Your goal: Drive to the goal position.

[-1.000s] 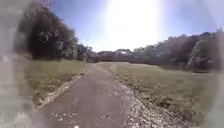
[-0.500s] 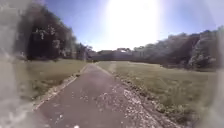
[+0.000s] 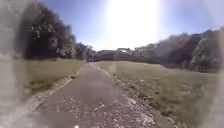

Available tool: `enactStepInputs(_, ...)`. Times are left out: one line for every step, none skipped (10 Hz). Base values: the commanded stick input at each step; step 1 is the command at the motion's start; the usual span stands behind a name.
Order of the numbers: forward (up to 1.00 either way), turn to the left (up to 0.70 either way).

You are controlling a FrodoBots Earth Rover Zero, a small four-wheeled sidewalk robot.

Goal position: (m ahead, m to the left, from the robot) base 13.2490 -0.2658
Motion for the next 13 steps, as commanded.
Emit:
enactStepInputs(1.0, 0.4)
enactStepInputs(1.0, 0.28)
enactStepInputs(1.0, 0.03)
enactStepInputs(1.0, 0.0)
enactStepInputs(1.0, 0.0)
enactStepInputs(1.0, 0.0)
enactStepInputs(1.0, 0.0)
enactStepInputs(1.0, 0.0)
enactStepInputs(1.0, 0.0)
enactStepInputs(1.0, 0.0)
enactStepInputs(1.0, 0.0)
enactStepInputs(1.0, 0.0)
enactStepInputs(1.0, 0.0)
